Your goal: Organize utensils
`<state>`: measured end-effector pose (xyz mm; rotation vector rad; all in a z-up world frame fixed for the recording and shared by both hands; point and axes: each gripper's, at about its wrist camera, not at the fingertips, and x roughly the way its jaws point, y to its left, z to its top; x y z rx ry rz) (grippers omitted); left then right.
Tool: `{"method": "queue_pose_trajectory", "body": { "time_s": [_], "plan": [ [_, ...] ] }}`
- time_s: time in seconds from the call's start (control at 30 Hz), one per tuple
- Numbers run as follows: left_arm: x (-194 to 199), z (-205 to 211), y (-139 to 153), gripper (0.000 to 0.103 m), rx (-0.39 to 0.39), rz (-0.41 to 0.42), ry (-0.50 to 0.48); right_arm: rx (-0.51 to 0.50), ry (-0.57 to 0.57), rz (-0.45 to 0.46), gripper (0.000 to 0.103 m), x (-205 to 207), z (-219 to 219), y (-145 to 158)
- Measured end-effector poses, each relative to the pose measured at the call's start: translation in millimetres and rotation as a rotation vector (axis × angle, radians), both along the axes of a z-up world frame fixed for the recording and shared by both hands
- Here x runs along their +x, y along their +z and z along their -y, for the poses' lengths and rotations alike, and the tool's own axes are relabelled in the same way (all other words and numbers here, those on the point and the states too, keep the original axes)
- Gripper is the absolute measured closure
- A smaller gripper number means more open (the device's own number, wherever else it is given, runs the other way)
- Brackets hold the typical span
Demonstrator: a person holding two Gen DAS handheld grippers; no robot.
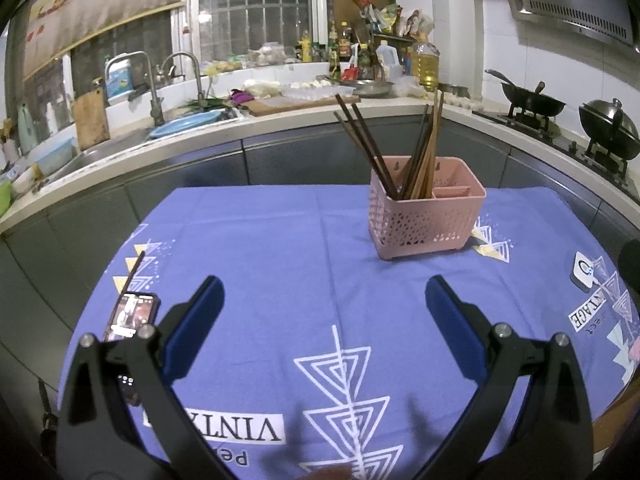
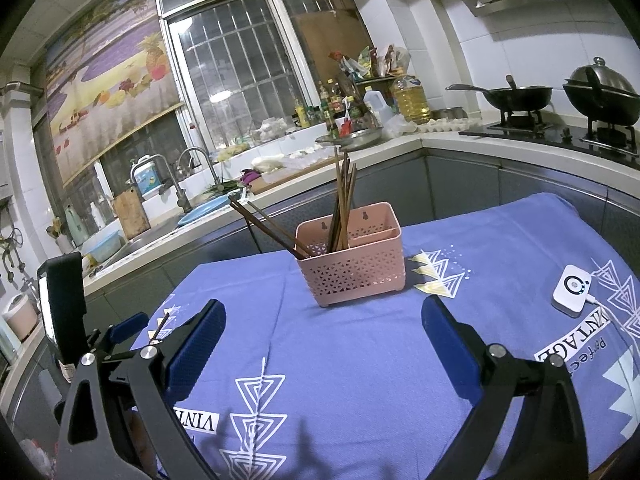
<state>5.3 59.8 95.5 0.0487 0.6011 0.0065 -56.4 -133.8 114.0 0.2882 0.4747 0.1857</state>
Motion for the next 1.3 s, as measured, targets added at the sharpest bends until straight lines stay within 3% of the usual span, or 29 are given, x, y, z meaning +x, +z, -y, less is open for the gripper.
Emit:
{"method": "queue_pose_trajectory", "body": {
  "time_s": [0.8, 1.3],
  "plan": [
    [-0.2, 1.0, -2.7, 0.006, 0.013, -0.013, 0.051, 0.004, 0.001, -0.006, 0.006, 0.6, -2.1, -0.5],
    [-5.8, 7.7, 3.8, 0.006, -0.004, 0.015, 0.010, 0.002, 0.000, -0.003, 0.006, 2.1, -2.0, 0.0]
  ]
}}
